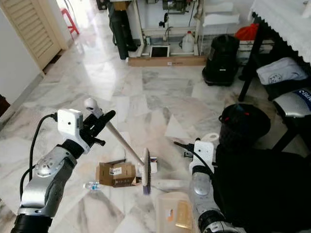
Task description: Sweep floor
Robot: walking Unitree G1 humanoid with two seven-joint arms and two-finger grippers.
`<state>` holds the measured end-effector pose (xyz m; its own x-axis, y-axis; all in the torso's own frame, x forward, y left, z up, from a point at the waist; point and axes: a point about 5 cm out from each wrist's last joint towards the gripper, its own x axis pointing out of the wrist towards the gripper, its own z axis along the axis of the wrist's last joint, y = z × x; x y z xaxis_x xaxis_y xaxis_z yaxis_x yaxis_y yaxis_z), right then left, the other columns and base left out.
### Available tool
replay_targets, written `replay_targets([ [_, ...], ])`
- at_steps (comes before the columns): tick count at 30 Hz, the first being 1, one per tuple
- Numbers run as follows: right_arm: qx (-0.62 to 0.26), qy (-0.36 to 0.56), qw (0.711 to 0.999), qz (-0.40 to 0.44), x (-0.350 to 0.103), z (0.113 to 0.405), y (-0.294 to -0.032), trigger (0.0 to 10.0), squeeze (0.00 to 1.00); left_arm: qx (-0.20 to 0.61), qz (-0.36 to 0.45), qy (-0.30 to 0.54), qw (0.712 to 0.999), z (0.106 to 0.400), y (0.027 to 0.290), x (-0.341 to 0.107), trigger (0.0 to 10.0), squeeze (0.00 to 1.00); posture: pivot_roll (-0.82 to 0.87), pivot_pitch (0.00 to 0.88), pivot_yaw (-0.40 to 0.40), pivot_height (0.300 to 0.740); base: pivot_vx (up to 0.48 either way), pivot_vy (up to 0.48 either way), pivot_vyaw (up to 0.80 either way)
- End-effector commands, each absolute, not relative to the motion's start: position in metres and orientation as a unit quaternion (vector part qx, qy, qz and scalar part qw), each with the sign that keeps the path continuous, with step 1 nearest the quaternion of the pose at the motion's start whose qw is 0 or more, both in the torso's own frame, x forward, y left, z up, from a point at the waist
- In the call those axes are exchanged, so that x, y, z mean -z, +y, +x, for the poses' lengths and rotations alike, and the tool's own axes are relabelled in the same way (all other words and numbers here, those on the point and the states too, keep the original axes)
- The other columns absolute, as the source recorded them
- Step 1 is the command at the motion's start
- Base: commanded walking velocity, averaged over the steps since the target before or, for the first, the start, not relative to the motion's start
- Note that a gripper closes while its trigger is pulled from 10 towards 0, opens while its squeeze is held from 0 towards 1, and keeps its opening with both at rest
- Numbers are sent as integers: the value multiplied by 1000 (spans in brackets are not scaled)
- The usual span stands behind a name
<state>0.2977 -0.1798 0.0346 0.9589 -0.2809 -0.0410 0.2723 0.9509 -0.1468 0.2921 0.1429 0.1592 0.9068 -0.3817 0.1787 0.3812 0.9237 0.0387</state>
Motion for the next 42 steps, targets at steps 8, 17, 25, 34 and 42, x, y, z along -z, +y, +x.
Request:
replay_targets([
  [8,141,-62,988,-28,-70,306,-176,10000,0,183,75,-89,976,282,140,-136,10000,0,80,0,56,740,0,0,0],
  [17,139,-115,983,-16,-100,305,-178,10000,0,155,80,-102,979,279,133,-124,10000,0,66,0,27,740,0,0,0],
  [25,124,-124,984,-9,-110,300,-173,10000,0,127,81,-120,981,288,138,-126,10000,0,62,0,8,740,0,0,0],
  [34,116,-116,986,-14,-111,297,-169,10000,0,133,72,-117,982,291,134,-123,10000,0,60,0,13,740,0,0,0],
  [42,109,-109,988,-15,-113,300,-168,10000,0,127,68,-116,983,293,136,-124,10000,0,63,0,19,740,0,0,0],
])
